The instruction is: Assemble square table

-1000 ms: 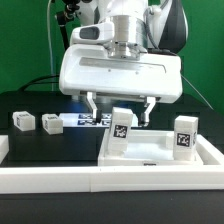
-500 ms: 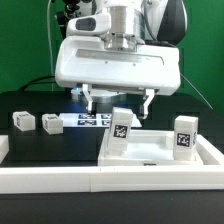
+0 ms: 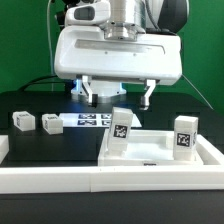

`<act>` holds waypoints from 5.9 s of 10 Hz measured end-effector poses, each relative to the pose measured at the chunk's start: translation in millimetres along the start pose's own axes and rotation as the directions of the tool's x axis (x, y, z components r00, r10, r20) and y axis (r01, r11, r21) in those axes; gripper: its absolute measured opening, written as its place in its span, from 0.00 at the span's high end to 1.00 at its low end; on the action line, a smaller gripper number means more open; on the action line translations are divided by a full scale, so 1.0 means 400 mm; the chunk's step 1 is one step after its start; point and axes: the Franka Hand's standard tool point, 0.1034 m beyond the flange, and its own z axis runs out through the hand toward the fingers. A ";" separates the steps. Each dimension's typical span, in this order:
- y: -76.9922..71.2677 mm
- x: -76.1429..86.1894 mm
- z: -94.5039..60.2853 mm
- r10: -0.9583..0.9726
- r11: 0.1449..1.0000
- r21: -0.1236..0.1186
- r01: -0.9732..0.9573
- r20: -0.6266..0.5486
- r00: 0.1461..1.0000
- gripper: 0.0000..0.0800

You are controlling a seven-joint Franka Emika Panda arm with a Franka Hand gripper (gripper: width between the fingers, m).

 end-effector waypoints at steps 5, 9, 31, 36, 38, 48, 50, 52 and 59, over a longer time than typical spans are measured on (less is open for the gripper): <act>-0.017 -0.015 0.032 0.001 0.996 0.083 -0.031 0.340 0.940 0.19; -0.008 -0.001 0.042 -0.005 0.995 0.093 -0.033 0.386 0.922 0.19; -0.033 0.001 0.050 0.844 0.525 -0.262 -0.810 0.282 0.455 0.64; -0.034 0.001 0.050 0.945 0.306 -0.318 -0.897 0.216 0.246 0.64; -0.037 0.002 0.050 0.920 0.374 -0.303 -0.877 0.239 0.310 0.50; -0.050 0.011 0.043 0.184 0.976 0.040 -0.215 0.376 0.908 0.19; -0.046 0.009 0.045 0.056 0.992 0.087 -0.095 0.369 0.928 0.19; -0.046 0.009 0.045 -0.063 0.991 0.131 0.017 0.356 0.932 0.19; -0.043 0.007 0.047 -0.116 0.987 0.147 0.068 0.351 0.929 0.64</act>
Offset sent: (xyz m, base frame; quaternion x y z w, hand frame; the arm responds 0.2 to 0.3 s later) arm 0.0106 -0.0094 -0.0061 0.0000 -0.1960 -0.0154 0.9805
